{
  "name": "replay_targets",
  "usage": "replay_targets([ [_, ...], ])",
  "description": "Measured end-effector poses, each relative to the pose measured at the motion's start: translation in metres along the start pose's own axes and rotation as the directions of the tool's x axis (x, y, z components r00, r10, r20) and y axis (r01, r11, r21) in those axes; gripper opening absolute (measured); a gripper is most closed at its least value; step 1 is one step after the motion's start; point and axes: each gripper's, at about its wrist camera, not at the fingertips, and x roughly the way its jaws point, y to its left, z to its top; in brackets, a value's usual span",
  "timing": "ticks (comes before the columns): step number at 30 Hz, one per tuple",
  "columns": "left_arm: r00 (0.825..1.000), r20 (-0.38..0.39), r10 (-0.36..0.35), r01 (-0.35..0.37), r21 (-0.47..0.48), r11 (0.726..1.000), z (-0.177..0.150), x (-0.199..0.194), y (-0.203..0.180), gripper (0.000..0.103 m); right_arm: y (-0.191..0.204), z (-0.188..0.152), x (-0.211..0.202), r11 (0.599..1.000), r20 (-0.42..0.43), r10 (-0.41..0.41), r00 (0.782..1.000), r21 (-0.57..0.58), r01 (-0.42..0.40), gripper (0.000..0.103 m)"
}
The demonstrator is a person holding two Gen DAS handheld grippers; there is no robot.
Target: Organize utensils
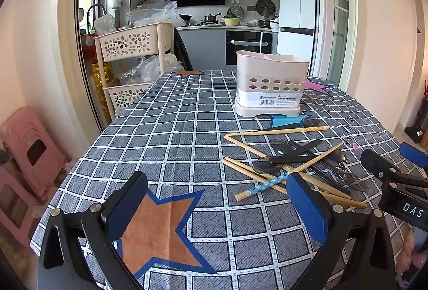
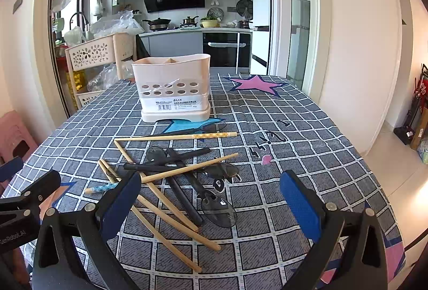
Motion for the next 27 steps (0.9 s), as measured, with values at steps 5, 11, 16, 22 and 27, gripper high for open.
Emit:
replay_targets([
  [5,1.0,-0.001,0.001,-0.001,0.001,1.0,0.0001,-0.0003,0.0,0.103,-0.0002,-0.0004,-0.001,1.0,0.001,0.001,1.0,0.001,-0.001,0.103],
  [11,1.0,0.001,0.001,-0.001,0.0,1.0,0.0,-0.0003,0.0005,0.103,-0.0002,-0.0005,-0.0009,1.0,0.001,0.002,1.0,0.001,-0.002,0.103],
  [16,1.0,0.001,0.0,0.0,0.0,1.0,-0.0002,-0.0008,0.0009,0.103,-0.0004,-0.0002,-0.0005,1.0,0.001,0.004,1.0,0.001,-0.004,0.103],
  [22,1.0,0.004,0.0,0.0,-0.001,1.0,0.0003,-0.0021,0.0014,0.103,-0.0002,-0.0004,-0.0006,1.0,0.002,0.005,1.0,0.002,-0.005,0.103],
  [27,1.0,0.004,0.001,-0.001,0.0,1.0,0.0004,-0.0024,0.0014,0.103,0.0004,-0.0005,-0.0012,1.0,0.003,0.004,1.0,0.001,-0.004,0.103],
])
